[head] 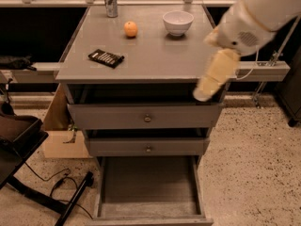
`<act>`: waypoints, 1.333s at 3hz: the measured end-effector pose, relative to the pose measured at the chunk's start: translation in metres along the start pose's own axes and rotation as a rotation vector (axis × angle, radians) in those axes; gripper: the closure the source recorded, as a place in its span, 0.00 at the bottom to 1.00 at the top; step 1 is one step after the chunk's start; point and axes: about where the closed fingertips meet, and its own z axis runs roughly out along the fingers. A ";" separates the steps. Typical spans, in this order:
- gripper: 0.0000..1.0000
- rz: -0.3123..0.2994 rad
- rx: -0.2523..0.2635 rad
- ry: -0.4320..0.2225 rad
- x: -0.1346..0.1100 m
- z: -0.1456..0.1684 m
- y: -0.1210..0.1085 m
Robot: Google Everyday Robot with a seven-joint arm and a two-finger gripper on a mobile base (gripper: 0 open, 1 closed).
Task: Place rxbar chocolate into bottom drawer
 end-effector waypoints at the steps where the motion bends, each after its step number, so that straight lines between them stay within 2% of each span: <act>1: 0.00 0.134 -0.010 -0.094 -0.052 0.042 -0.027; 2: 0.00 0.155 0.064 -0.136 -0.114 0.081 -0.053; 3: 0.00 0.065 0.131 -0.124 -0.133 0.096 -0.064; 4: 0.00 0.060 0.137 -0.122 -0.135 0.099 -0.068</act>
Offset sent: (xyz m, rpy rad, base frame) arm 0.1405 0.1713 -0.0107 0.1781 -0.1154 -0.1960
